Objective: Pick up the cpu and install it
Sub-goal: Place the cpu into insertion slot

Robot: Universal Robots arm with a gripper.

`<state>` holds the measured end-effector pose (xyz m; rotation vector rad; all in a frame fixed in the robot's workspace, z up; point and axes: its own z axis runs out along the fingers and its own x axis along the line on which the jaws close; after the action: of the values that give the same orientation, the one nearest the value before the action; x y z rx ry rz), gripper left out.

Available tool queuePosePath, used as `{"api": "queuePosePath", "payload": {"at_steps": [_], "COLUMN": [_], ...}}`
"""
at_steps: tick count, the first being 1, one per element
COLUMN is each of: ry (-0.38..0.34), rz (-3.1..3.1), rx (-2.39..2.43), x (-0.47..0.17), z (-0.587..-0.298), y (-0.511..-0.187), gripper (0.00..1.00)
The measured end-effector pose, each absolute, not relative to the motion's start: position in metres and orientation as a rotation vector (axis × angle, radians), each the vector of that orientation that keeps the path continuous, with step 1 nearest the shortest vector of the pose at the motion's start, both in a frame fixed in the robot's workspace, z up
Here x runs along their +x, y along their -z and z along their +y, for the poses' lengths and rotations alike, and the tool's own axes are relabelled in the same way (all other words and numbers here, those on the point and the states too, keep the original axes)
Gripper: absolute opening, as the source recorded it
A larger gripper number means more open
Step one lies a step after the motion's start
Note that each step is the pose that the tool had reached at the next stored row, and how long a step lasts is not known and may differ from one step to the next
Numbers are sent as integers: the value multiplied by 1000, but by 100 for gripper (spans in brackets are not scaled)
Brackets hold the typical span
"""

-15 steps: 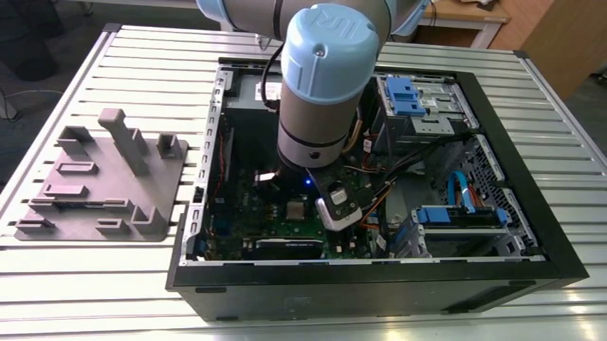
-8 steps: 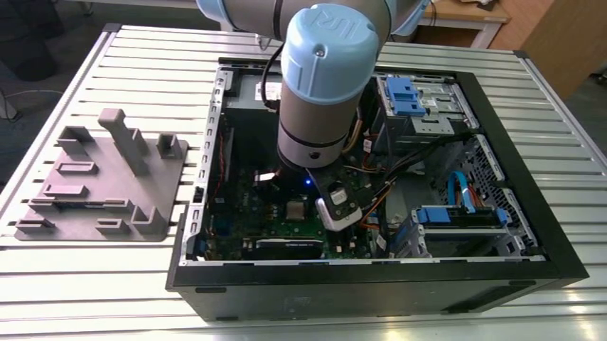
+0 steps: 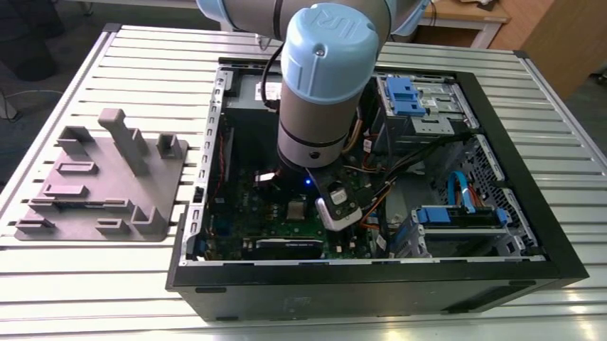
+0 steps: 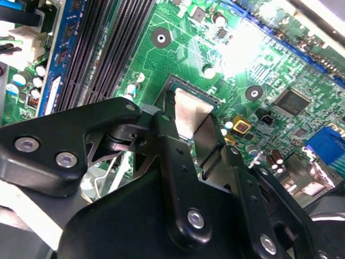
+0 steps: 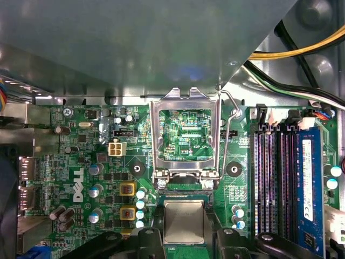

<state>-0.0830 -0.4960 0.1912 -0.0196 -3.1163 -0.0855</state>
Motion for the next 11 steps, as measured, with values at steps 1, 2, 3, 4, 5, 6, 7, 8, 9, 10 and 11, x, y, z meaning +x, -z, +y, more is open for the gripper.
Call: {"api": "queuePosePath", "payload": {"at_steps": [1, 2, 3, 4, 5, 6, 7, 8, 9, 10, 11], "ry": [86, 85, 86, 86, 86, 87, 87, 86, 85, 86, 86], "rz": [-3116, -3116, -3116, -3116, -3116, -3117, -3117, -3117, -3116, -3116, -3117], "rx": [-20, -20, -20, -20, -20, -20, -20, -20, -20, -20, -20], "x": [-83, -83, -83, -83, -83, -83, -83, -83, -83, -83, -83], "z": [-496, -496, -496, -496, -496, -496, -496, -496, -496, -496, -496], "y": [-191, -191, -191, -191, -191, -192, -193, -194, -195, -195, -195], "gripper": [39, 39, 39, 39, 39, 39, 39, 39, 39, 39, 39]}}
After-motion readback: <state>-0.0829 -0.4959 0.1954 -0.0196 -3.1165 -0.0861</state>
